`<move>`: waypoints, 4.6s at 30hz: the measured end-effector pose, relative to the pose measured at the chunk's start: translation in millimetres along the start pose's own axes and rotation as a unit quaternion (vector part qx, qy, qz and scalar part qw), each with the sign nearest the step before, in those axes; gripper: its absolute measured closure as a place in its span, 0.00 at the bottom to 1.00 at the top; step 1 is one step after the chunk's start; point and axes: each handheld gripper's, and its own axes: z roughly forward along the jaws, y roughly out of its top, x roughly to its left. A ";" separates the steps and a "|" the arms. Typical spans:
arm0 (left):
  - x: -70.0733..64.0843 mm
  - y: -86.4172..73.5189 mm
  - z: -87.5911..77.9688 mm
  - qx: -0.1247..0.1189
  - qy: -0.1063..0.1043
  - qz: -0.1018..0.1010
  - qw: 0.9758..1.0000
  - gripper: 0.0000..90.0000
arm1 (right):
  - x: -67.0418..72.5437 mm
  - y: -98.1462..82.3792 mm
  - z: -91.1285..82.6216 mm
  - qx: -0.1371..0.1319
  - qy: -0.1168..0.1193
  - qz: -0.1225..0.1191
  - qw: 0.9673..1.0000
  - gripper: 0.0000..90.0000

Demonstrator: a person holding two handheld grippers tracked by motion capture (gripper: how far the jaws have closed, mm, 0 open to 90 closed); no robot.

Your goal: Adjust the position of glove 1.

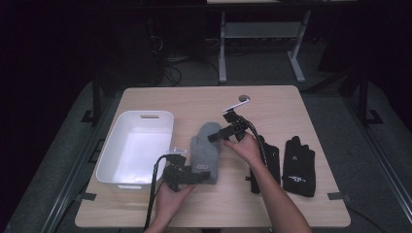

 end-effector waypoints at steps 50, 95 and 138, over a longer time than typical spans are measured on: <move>9.9 7.5 25.6 0.078 -0.104 -0.073 0.989 0.28 | -16.1 -32.8 -22.9 -0.035 0.043 -0.020 0.998 0.82; -15.7 54.2 -52.7 0.039 -0.113 0.039 0.992 0.62 | 49.4 4.1 -100.6 -0.104 0.037 -0.047 0.993 0.84; 19.4 72.8 -144.1 0.008 -0.090 0.054 0.994 0.61 | 133.0 70.4 -95.9 -0.116 0.053 -0.086 0.988 0.84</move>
